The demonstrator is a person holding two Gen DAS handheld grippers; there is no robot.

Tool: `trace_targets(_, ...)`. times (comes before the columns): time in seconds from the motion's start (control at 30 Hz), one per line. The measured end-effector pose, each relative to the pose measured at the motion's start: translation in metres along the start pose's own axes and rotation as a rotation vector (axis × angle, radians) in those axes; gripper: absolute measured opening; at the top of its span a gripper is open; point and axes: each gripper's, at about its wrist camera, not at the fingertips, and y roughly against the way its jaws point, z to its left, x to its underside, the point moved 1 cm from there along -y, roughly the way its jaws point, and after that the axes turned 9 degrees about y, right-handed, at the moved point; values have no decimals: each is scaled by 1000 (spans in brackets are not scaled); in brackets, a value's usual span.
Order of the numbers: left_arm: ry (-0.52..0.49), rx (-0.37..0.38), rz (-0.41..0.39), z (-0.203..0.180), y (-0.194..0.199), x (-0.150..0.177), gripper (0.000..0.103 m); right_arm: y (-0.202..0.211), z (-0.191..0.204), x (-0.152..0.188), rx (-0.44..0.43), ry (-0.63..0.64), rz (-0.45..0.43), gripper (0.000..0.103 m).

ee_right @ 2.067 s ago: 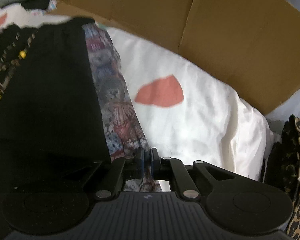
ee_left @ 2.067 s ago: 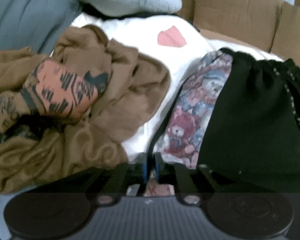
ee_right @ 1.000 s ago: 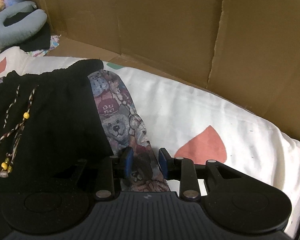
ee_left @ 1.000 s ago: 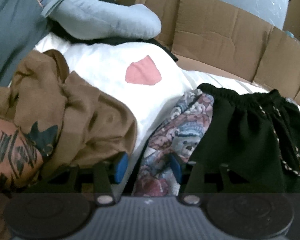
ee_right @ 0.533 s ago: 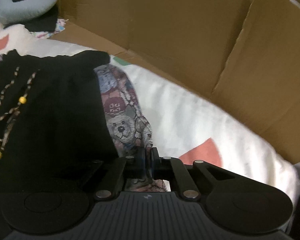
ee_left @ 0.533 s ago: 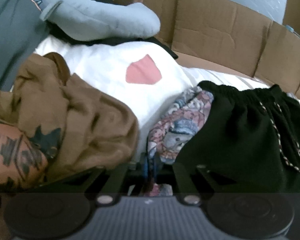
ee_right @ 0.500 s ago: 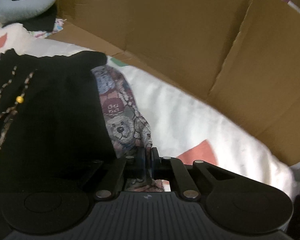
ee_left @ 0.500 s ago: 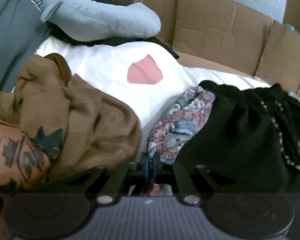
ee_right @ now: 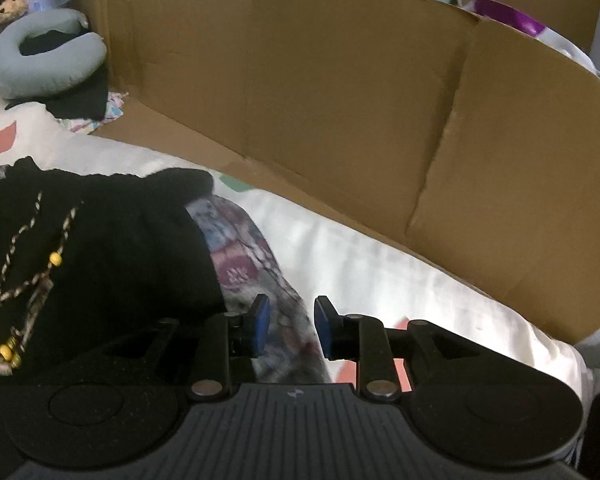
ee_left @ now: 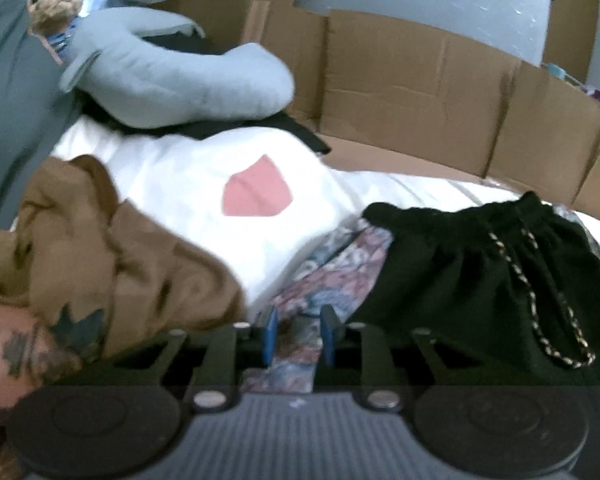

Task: Fold clothes

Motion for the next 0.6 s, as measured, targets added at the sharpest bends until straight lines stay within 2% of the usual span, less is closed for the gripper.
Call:
trace_targets(0.1,1,25,17,-5,-10,-1,23,-7,9,-5,-34,-1,0,24)
trace_targets(0.23,-2,18,72,-6,-32,-6,23,-18,19,-6,-66,-12,24,24)
trace_targets(0.37,14,45,60,-11,-37,-17,23,-33,23,-14,-66,-51,38,24)
trace_targets(0.5,31,72,48,-15,-41,-29,23,-35,25,-28,-76,-82,10,25)
trace_targets(0.6,3,82,65,-25,-49,-28,25,-39,29,-35,-79,-86,2,25)
